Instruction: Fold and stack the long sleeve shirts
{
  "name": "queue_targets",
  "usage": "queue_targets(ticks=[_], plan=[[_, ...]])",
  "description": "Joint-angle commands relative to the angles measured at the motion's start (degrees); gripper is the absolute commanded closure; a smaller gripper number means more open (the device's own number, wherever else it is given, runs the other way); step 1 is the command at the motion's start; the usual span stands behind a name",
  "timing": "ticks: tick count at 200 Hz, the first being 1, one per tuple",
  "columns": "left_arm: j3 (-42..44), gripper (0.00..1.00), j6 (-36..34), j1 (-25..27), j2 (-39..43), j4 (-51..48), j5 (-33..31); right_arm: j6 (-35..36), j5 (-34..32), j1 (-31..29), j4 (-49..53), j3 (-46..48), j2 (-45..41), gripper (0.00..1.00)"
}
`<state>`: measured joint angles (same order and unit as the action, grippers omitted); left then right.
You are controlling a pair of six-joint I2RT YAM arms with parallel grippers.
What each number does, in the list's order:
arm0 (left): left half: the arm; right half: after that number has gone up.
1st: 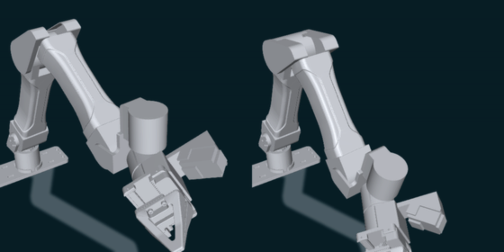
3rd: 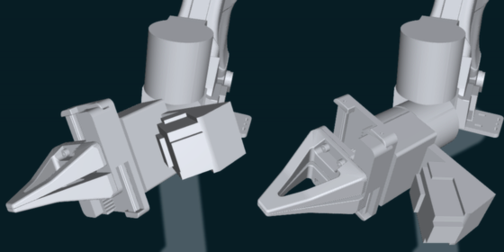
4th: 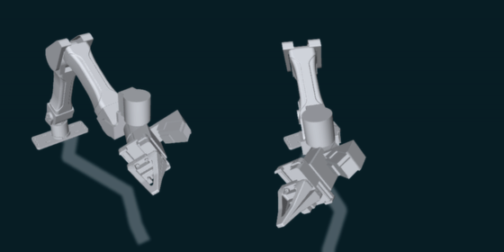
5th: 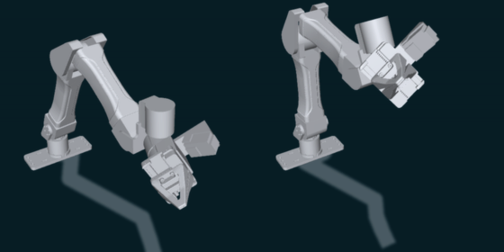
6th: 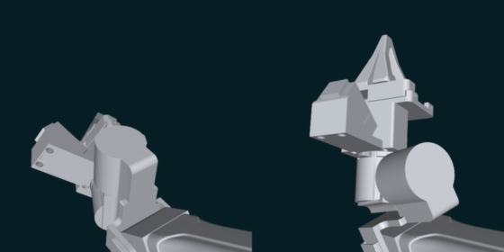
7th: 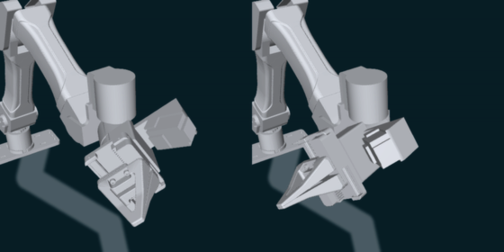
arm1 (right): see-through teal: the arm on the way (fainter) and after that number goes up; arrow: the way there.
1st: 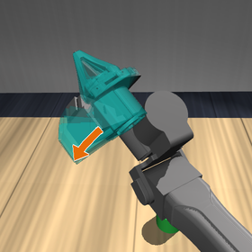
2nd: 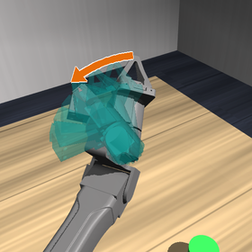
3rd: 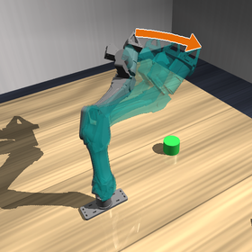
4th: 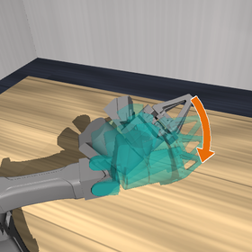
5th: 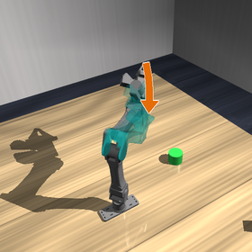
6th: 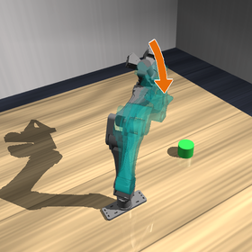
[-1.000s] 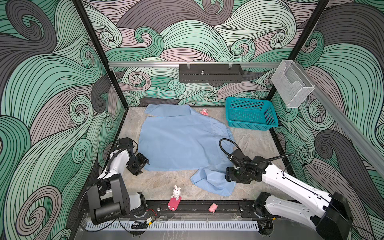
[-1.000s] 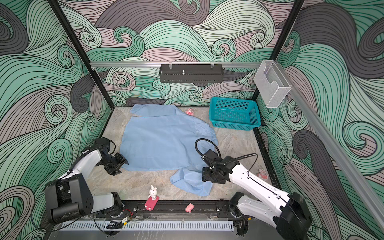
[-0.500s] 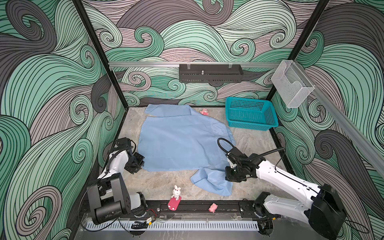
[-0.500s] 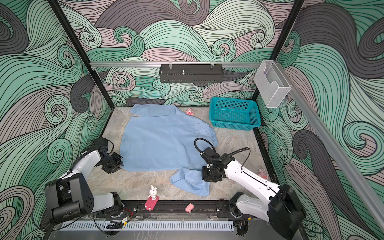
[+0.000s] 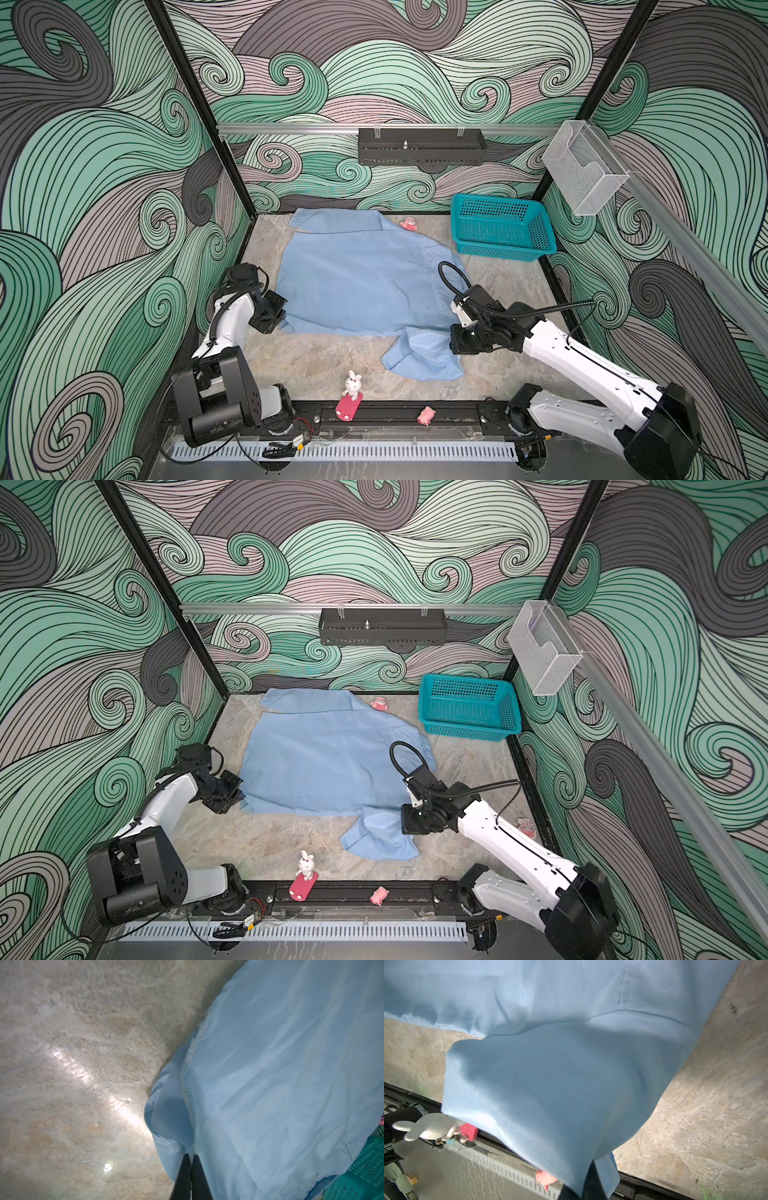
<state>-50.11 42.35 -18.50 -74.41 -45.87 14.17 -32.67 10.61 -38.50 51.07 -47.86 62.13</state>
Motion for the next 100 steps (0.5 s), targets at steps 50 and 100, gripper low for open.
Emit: queue_targets(ticks=[50, 100], plan=[[-11.60, 0.98, -2.01, -0.46, -10.21, -1.44, 4.15, 7.74, -2.01, 7.09, 3.61, -14.54, 10.71, 0.98], [-18.96, 1.00, -2.73, -0.34, -17.97, -2.03, 4.08, 9.39, -1.91, 10.85, 3.68, -23.28, 20.87, 0.98]])
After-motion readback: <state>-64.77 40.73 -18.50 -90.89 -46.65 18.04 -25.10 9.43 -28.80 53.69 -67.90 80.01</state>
